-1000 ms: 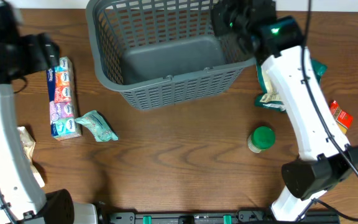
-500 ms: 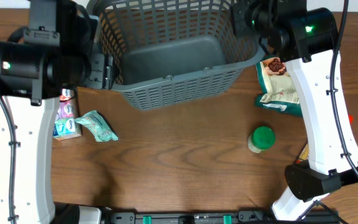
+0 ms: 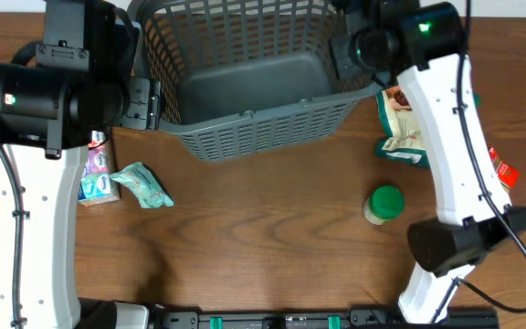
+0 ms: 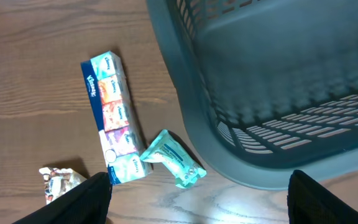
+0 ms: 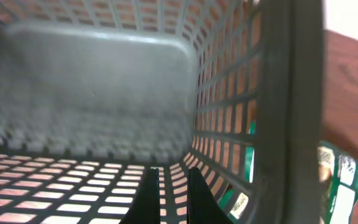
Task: Pack container
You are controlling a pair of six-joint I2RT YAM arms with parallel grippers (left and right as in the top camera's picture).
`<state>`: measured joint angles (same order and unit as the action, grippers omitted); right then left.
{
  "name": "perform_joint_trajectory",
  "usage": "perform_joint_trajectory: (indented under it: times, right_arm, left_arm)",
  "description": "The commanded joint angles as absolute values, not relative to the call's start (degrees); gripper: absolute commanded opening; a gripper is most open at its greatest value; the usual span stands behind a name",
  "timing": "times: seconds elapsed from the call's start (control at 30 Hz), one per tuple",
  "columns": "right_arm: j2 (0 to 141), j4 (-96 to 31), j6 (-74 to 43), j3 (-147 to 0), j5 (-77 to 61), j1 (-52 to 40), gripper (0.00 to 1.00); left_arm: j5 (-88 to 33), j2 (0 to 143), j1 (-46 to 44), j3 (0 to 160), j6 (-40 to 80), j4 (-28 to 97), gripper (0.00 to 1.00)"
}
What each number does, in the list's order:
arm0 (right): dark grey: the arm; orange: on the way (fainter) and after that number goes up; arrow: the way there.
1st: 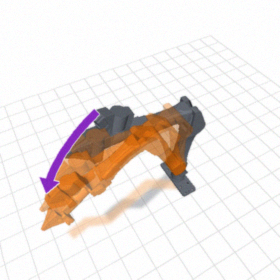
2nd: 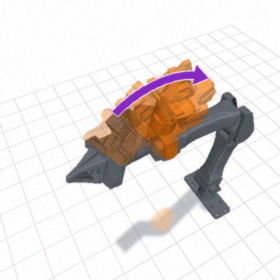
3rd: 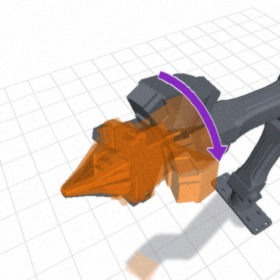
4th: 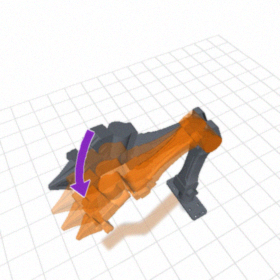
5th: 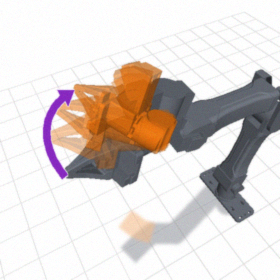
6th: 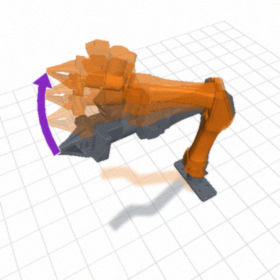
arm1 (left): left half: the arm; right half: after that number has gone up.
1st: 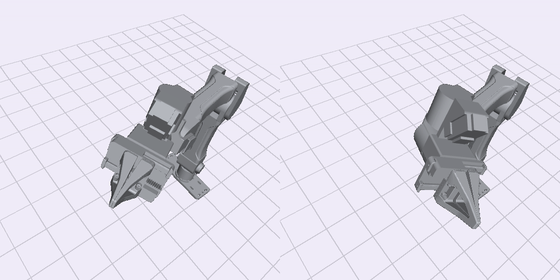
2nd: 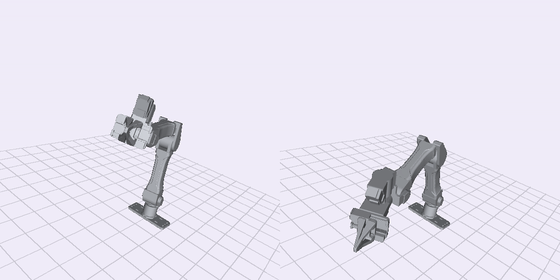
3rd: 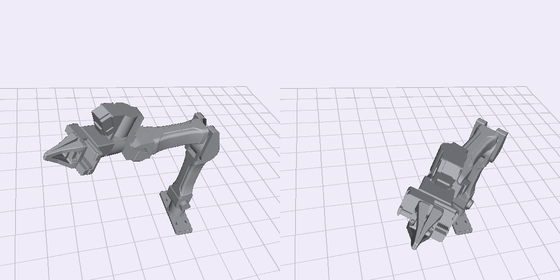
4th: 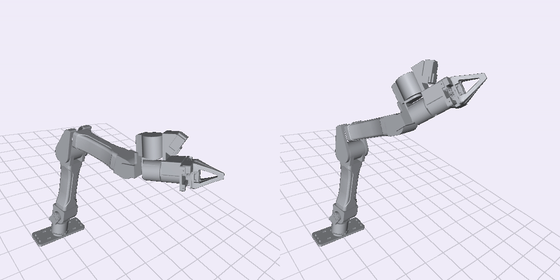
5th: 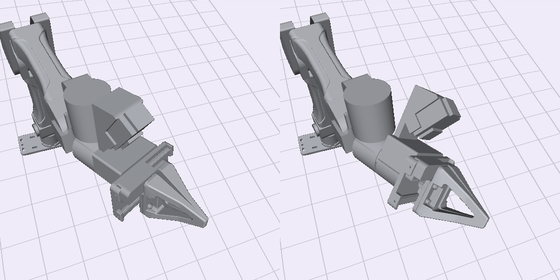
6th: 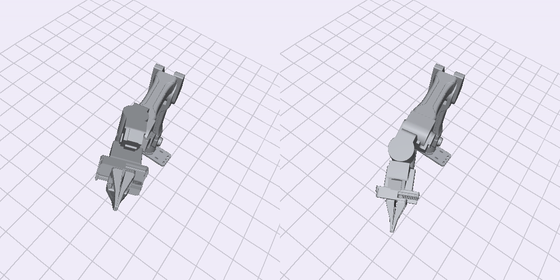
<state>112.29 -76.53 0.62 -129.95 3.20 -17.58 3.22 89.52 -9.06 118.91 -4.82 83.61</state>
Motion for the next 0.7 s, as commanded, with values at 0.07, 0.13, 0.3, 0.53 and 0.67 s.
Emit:
perform_joint_trajectory:
  times: [0.07,0.13,0.3,0.53,0.67]
  right_arm:
    - [114.69,-77.41,0.21,-129.95,4.08,-16.8,0.01]
    - [114.96,-77.6,-0.03,-129.95,4.08,-16.75,0.01]
    - [115.09,-81.08,-1.98,-129.95,4.03,-16.53,0.01]
    - [115.09,-86.19,-3.95,-129.95,4.01,-16.53,0.01]
    - [115.09,-87.31,-5.41,-129.95,3.55,-16.53,0.01]
  left_arm:
    - [4.1,88.92,-8.93,119.11,-4.86,85.01,0.72]
    - [4.1,88.92,-8.93,119.11,-4.86,85.52,0.72]
    - [4.12,88.92,-8.93,119.11,-4.89,85.65,0.72]
    - [4.14,88.92,-8.93,119.11,-4.91,84.99,0.73]
    - [4.14,88.92,-8.93,119.11,-4.93,84.77,0.73]
